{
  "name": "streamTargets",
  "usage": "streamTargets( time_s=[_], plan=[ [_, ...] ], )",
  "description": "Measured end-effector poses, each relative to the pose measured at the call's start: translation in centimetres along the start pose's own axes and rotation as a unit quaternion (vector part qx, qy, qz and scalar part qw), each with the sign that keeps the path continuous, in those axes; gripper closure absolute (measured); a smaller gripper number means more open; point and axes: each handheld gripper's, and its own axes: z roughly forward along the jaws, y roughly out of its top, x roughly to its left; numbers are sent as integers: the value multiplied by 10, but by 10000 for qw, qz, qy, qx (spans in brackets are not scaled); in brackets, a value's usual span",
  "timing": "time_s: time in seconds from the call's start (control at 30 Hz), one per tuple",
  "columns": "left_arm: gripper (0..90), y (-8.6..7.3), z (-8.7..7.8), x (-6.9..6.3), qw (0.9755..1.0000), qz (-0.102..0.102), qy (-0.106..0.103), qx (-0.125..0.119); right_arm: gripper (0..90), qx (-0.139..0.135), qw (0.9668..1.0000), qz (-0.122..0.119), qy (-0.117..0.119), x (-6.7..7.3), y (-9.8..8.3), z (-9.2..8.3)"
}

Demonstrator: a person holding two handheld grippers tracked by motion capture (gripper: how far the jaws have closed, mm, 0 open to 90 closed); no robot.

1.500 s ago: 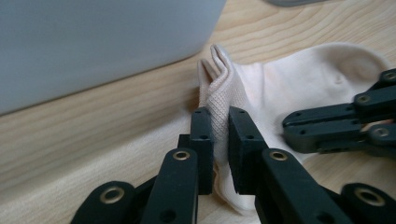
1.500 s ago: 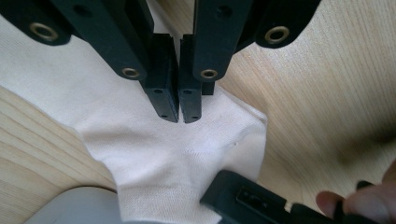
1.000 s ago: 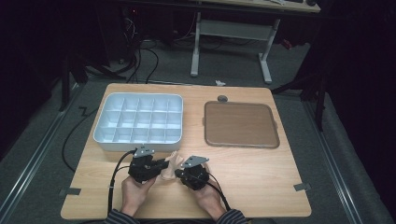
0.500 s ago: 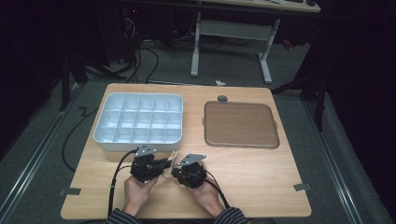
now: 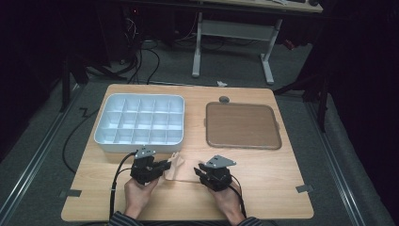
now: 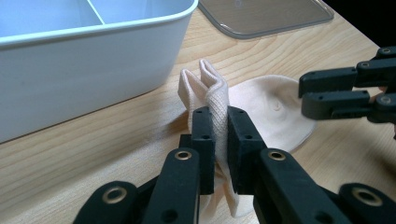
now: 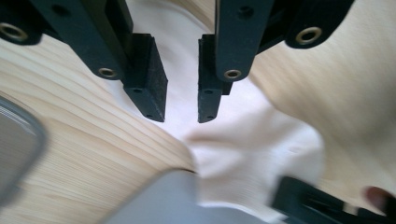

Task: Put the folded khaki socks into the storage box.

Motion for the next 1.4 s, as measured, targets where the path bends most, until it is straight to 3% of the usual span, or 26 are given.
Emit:
streamTargets(
  time_s=[0.2,0.6,0.77,1.0,1.4],
  plan=[
    [829,0,-2,-1,10000,-7,23,-47,688,25,9992,191,-337,-11,-10,-7],
    [829,0,-4,-2,9999,15,70,-74,674,274,9974,338,-577,-20,-16,1],
    [829,0,-4,-2,9999,39,79,-86,701,293,9972,395,-566,-23,-17,2],
    [828,0,-5,-4,9999,118,17,-125,835,371,9976,404,-433,-24,-18,8],
    [826,7,1,-15,9993,324,-129,-101,856,381,9985,229,-330,-17,-15,16]
  ],
)
